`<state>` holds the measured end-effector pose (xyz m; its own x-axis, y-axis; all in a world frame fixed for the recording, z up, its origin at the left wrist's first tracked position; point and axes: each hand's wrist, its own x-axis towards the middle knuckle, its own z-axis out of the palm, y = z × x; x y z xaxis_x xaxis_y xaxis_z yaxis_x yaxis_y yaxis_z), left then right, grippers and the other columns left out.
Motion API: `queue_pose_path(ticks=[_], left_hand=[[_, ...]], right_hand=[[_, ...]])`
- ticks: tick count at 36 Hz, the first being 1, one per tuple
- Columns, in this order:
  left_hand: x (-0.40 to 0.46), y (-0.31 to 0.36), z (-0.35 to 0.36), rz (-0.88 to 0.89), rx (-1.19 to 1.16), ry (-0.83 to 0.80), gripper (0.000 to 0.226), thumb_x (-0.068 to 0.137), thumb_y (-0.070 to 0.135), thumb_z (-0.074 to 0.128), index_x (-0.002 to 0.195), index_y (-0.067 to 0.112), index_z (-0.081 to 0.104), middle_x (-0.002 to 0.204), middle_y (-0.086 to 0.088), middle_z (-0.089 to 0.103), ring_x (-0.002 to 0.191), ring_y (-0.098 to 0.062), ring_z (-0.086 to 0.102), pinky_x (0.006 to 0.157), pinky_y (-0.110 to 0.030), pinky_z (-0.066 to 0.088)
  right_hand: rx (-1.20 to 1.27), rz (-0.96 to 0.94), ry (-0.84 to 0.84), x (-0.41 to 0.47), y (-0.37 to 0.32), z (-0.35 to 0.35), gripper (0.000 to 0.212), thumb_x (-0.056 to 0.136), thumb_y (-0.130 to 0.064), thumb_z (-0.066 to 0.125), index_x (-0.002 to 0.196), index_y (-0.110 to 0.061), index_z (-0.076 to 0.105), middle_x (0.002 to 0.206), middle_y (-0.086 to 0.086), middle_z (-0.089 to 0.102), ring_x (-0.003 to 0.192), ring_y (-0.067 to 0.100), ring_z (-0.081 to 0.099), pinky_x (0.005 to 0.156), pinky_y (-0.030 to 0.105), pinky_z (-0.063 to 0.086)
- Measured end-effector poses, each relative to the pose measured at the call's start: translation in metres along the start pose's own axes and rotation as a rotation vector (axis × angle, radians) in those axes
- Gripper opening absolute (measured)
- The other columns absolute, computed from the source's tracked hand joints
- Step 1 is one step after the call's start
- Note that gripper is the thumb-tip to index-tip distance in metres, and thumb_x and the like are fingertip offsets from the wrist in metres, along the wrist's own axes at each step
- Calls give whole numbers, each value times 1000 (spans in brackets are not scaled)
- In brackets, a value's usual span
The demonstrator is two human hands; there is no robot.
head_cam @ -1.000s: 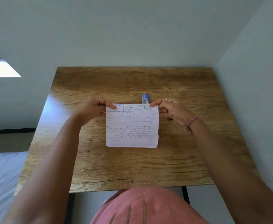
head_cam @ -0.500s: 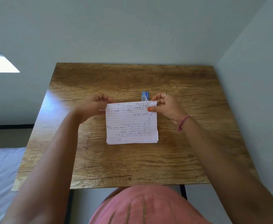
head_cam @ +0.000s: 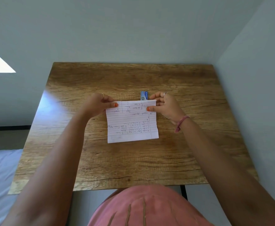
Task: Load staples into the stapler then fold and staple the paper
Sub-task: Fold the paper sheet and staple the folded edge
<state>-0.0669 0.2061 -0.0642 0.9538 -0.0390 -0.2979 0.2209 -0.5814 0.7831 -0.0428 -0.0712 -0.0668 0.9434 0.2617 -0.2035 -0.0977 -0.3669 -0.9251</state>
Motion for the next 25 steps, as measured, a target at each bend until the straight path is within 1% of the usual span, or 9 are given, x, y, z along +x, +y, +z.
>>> queue_pose_path(ticks=[3, 6, 9, 15, 18, 21, 23, 25], left_hand=[[2, -1, 0, 17, 41, 11, 2, 83, 30, 73, 84, 29, 73, 87, 3, 76, 86, -17, 70, 89, -45, 55], [3, -2, 1, 20, 68, 17, 12, 84, 29, 72, 92, 21, 75, 90, 0, 76, 89, -20, 70, 89, -46, 55], [4, -3, 1, 33, 103, 44, 20, 85, 30, 71, 100, 17, 75, 93, -1, 75, 91, -19, 69, 90, -44, 54], [3, -2, 2, 67, 135, 71, 21, 85, 28, 71, 102, 16, 75, 95, 0, 75, 89, -15, 68, 88, -39, 55], [3, -2, 1, 75, 138, 79, 21, 85, 28, 71, 102, 17, 75, 95, 2, 75, 88, -12, 67, 87, -35, 55], [4, -2, 1, 91, 150, 89, 19, 84, 28, 73, 100, 18, 76, 91, 5, 74, 84, -7, 66, 83, -29, 53], [3, -1, 2, 94, 146, 90, 18, 83, 28, 73, 98, 19, 76, 86, 9, 72, 80, -2, 64, 80, -25, 52], [3, 1, 4, 96, 141, 96, 17, 82, 30, 74, 96, 21, 76, 81, 14, 71, 75, 3, 63, 74, -20, 51]], right_hand=[[4, 12, -2, 2, 1, 0, 41, 67, -4, 84, 101, -12, 61, 101, 4, 71, 92, 17, 70, 79, 26, 58], [11, 19, -11, 3, 1, 0, 42, 67, -4, 85, 101, -12, 61, 101, 6, 71, 93, 18, 70, 80, 26, 58], [-1, 15, -30, 3, 1, -1, 42, 66, -4, 85, 100, -13, 62, 103, 7, 71, 93, 19, 70, 82, 29, 58], [-39, 19, -74, 6, 1, -2, 41, 66, -4, 84, 99, -17, 62, 101, 3, 71, 94, 16, 70, 83, 30, 58], [-28, 16, -101, 7, 1, -4, 39, 69, -1, 82, 97, -19, 62, 101, 3, 71, 95, 17, 70, 83, 30, 58], [-71, 32, -177, 9, 0, -7, 36, 74, -1, 79, 98, -22, 61, 102, 1, 70, 95, 16, 70, 85, 31, 58], [-129, 41, -235, 11, -3, -8, 35, 77, -3, 77, 100, -24, 61, 101, -3, 70, 93, 11, 70, 84, 30, 58], [-255, 26, -282, 12, -8, -9, 35, 78, -10, 78, 105, -24, 62, 99, -10, 69, 90, 3, 68, 82, 25, 57]])
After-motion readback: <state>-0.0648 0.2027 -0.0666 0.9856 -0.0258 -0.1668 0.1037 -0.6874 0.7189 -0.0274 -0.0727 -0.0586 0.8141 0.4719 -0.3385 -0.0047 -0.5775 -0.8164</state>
